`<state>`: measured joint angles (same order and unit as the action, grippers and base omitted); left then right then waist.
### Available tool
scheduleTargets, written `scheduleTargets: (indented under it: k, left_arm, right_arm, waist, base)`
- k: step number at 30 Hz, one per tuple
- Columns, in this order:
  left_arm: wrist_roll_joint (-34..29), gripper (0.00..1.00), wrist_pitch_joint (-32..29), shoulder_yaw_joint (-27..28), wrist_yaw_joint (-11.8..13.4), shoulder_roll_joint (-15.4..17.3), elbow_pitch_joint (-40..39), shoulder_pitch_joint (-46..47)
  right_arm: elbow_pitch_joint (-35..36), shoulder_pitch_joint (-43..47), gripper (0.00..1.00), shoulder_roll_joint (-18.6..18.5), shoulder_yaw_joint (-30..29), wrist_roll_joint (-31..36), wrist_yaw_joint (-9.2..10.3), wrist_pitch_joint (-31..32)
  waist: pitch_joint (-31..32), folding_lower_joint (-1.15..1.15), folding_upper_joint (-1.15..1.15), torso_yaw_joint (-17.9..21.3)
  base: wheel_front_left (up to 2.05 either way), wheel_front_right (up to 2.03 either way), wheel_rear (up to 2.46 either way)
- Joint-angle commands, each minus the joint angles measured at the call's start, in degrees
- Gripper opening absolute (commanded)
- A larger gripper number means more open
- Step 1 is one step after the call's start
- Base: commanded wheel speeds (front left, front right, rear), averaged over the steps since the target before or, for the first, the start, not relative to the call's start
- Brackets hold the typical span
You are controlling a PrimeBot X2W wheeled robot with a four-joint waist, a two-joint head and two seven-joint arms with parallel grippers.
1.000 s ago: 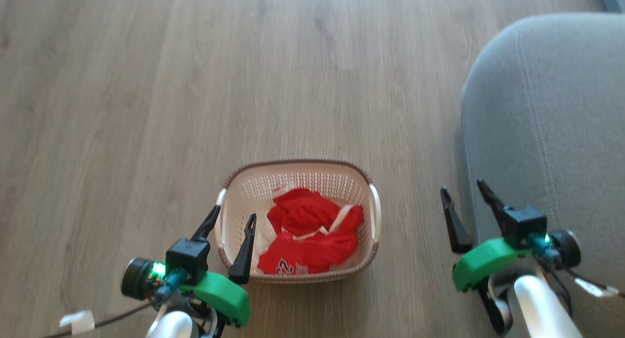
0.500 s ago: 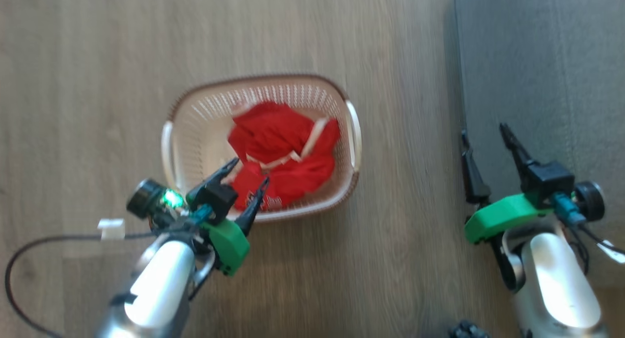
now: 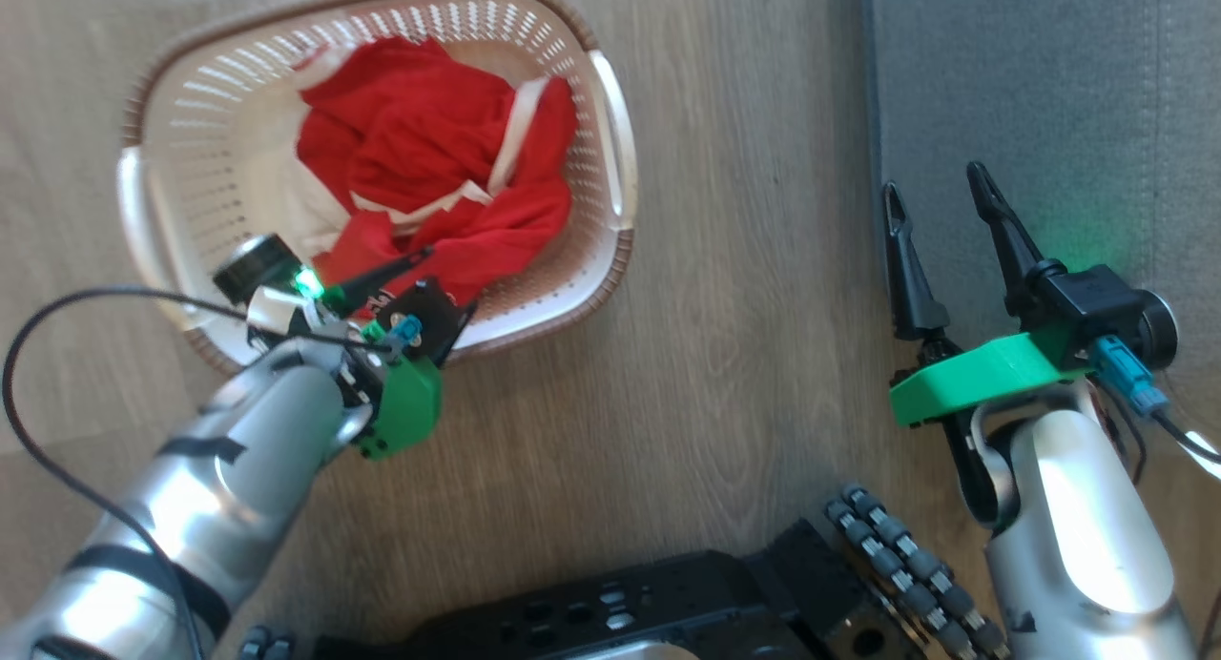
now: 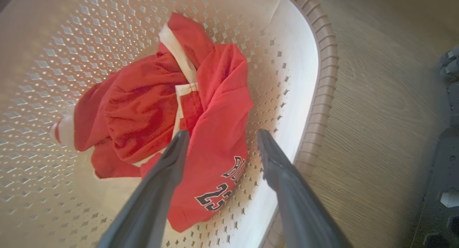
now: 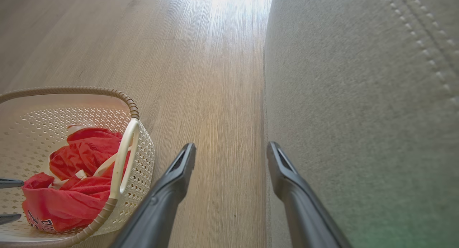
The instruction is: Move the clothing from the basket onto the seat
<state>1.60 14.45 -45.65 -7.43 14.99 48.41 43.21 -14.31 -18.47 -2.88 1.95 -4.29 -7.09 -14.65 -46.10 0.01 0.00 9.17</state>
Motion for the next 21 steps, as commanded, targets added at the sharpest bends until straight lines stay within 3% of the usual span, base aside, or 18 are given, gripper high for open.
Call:
scheduleTargets:
  k: [1,10,13,21]
  left_arm:
    - [0.17,1.0,0.55,-0.61,-0.05,2.25,1.07,1.48]
    - [0.38,1.0,0.55,-8.03,-0.05,3.07,11.68,10.02]
    - [2.01,1.0,0.55,-13.38,-0.05,2.6,15.14,10.78]
    - [8.08,1.0,0.55,-20.27,-0.05,2.01,21.16,13.64]
  right_arm:
    - [1.52,1.15,1.0,0.01,1.69,-0.88,-0.4,-0.35]
    - [3.78,0.56,1.0,0.01,3.31,-2.63,-0.4,-0.35]
    - [4.24,0.92,1.0,0.01,3.21,-2.59,-0.4,-0.35]
    - [5.77,2.18,1.0,0.01,3.01,-2.38,-0.4,-0.35]
  waist:
    - [-3.3,-0.01,0.0,2.5]
    - [-8.33,-0.01,0.0,4.98]
    - [-8.83,-0.01,0.0,5.38]
    - [-9.7,-0.01,0.0,5.79]
  base:
    - [0.0,0.0,0.0]
    - [0.0,0.0,0.0]
    - [0.0,0.0,0.0]
    - [0.0,0.0,0.0]
